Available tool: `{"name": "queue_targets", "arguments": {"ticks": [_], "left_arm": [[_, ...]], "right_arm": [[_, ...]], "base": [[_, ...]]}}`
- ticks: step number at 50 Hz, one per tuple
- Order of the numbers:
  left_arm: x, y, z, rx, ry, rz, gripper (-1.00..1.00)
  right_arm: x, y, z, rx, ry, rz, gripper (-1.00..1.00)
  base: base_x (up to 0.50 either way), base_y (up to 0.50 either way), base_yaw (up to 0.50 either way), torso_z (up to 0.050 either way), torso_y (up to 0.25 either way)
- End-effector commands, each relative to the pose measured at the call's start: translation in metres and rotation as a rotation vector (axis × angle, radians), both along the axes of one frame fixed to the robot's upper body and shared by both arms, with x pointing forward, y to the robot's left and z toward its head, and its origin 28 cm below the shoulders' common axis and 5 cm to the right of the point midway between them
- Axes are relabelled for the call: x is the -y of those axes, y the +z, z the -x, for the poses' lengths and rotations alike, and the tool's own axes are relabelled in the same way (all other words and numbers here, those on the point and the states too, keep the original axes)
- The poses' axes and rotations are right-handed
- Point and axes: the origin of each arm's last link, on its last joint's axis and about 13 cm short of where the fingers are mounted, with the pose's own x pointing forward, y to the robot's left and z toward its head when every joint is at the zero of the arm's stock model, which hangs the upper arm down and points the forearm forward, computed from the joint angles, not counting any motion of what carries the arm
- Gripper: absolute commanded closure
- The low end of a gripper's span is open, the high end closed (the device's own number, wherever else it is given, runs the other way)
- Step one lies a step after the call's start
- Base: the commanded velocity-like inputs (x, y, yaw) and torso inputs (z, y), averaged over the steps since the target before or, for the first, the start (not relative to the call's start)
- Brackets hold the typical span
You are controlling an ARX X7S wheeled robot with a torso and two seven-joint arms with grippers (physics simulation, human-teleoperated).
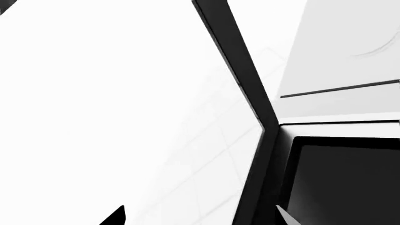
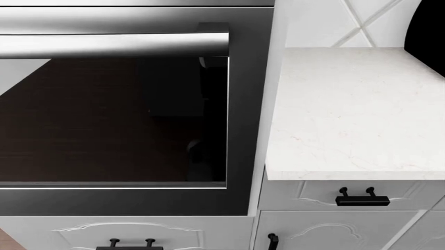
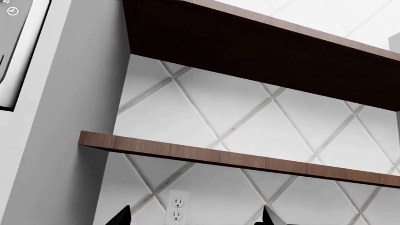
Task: Open the microwave door
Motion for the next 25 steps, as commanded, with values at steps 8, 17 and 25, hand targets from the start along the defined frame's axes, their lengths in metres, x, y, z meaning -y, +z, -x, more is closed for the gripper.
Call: {"name": "queue_targets", "arguments": {"ticks": [8, 17, 25], "left_arm": [[-0.042, -0.017, 0.027, -0.176, 0.205, 0.01, -1.0], [-0.068, -0.042, 0.052, -0.168, 0.27, 0.123, -1.0], [-0.094, -0.065, 0.073, -0.175, 0.322, 0.232, -1.0]], "right_arm": [[-0.004, -0.004, -0.005, -0.015, 0.005, 0.008, -1.0], [-0.003, -0.007, -0.005, -0.021, -0.001, 0.006, -1.0], [-0.003, -0.007, -0.003, -0.023, -0.003, 0.006, -1.0]], "base": [[0.0, 0.0, 0.0, 0.0, 0.0], [0.0, 0.0, 0.0, 0.0, 0.0], [0.0, 0.0, 0.0, 0.0, 0.0]]}}
